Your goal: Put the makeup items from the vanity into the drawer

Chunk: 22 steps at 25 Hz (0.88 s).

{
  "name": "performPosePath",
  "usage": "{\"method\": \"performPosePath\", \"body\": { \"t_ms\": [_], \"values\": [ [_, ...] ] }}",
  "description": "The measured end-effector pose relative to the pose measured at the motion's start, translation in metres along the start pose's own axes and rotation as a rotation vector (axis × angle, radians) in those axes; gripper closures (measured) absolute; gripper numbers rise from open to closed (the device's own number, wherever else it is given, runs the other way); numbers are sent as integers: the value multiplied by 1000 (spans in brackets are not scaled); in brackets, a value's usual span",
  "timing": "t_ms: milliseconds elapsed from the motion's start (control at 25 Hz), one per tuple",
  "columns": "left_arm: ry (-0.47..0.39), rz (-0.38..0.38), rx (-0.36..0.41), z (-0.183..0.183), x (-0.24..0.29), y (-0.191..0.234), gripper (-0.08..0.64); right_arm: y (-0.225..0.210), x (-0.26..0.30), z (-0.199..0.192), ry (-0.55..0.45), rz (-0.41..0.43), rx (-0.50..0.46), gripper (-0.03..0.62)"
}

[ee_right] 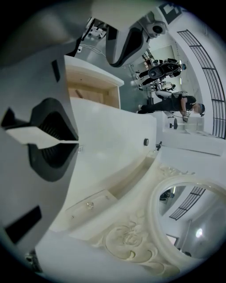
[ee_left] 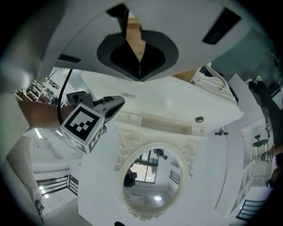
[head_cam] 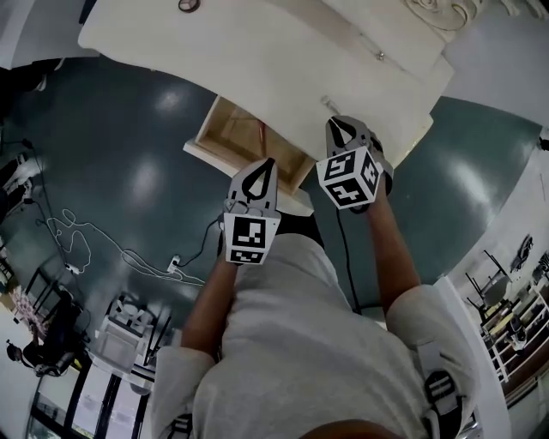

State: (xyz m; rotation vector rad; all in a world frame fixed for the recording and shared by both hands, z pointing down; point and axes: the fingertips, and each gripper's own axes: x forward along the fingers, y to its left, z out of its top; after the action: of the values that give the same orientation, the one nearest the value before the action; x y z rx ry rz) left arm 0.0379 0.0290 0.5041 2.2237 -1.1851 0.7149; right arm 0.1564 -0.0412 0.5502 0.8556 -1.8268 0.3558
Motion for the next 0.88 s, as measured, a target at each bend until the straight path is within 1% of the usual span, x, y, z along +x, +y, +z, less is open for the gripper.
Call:
{"method": "performPosePath", "body": {
  "t_ms": [120, 360, 520, 560, 600, 640, 800, 880],
  "values": [
    [14, -9, -4, -2, 6, -2, 552, -5, 8, -3, 21, 11, -25, 575],
    [27, 6, -18, -5, 11, 3, 552, -14, 18, -5, 53, 0, -76, 574],
    [37, 9, -27, -7, 13, 4, 552, -17, 28, -7, 79, 23, -95, 572],
    [40, 9, -27, -8, 13, 4, 552, -16, 31, -7, 87, 31, -99, 555],
    [43, 9, -28, -9, 13, 4, 552, -16, 34, -9, 99, 38, -105, 499],
    [47, 9, -29, -11, 13, 4, 552, -16, 37, -11, 111, 44, -113, 472],
    [51, 15, -42, -13, 14, 5, 552, -17, 46, -16, 141, 55, -148, 472],
    [48, 20, -45, -12, 13, 6, 552, -18, 47, -16, 148, 57, -148, 474]
  ]
}}
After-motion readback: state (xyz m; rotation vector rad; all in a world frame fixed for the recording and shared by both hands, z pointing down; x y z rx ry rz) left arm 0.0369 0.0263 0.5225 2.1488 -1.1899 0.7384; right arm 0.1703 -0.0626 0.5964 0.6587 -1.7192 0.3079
